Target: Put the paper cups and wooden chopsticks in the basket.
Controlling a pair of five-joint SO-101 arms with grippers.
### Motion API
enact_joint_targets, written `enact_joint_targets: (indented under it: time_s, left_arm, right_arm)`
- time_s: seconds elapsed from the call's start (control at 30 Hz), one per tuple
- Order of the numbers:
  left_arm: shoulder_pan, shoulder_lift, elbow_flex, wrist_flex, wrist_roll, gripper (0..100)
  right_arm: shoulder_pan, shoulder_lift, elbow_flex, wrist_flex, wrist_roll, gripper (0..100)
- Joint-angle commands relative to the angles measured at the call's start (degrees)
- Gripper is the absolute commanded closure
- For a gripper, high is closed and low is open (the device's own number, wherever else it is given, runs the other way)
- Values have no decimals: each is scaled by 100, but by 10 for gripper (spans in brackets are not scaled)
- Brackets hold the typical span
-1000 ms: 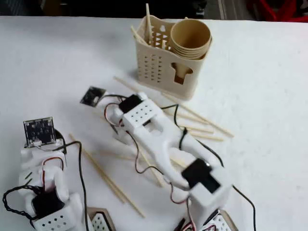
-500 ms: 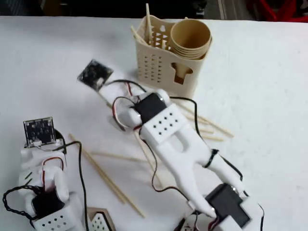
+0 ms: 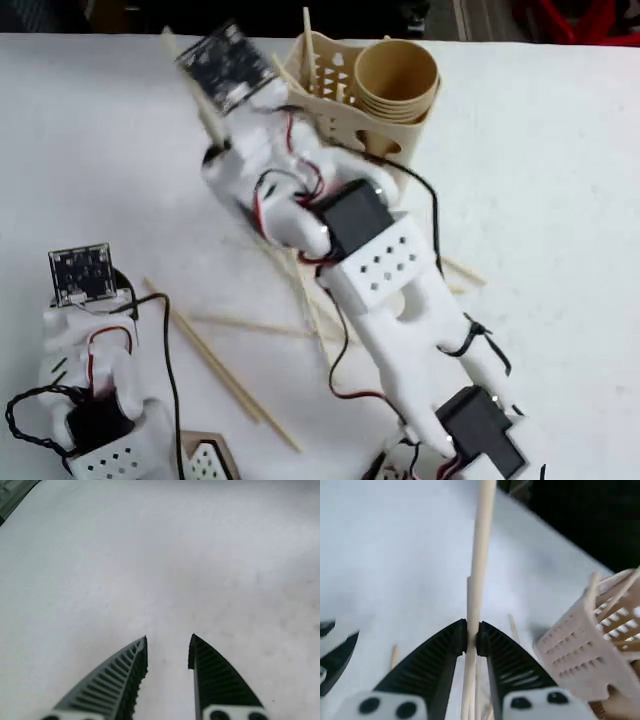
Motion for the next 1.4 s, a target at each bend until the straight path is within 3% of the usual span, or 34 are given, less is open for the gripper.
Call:
enact_joint_targets:
  time_s: [0.0, 0.3, 0.6, 0.9, 1.37]
  left_arm:
    - [-31, -66, -35, 0, -53, 853]
    - [-31, -66, -35, 0, -53, 853]
    - [-31, -66, -35, 0, -53, 853]
    - [-31, -66, -35, 0, -53, 853]
    - [-31, -66, -35, 0, -53, 853]
  right_arm:
    - [435, -268, -325, -875, -105, 979]
    - [1086, -259, -308, -2457, -105, 979]
    - [1560, -295, -334, -3310, -105, 979]
    - [1965, -374, -695, -3486, -624, 979]
    - [2141, 1024, -712, -3600, -624, 975]
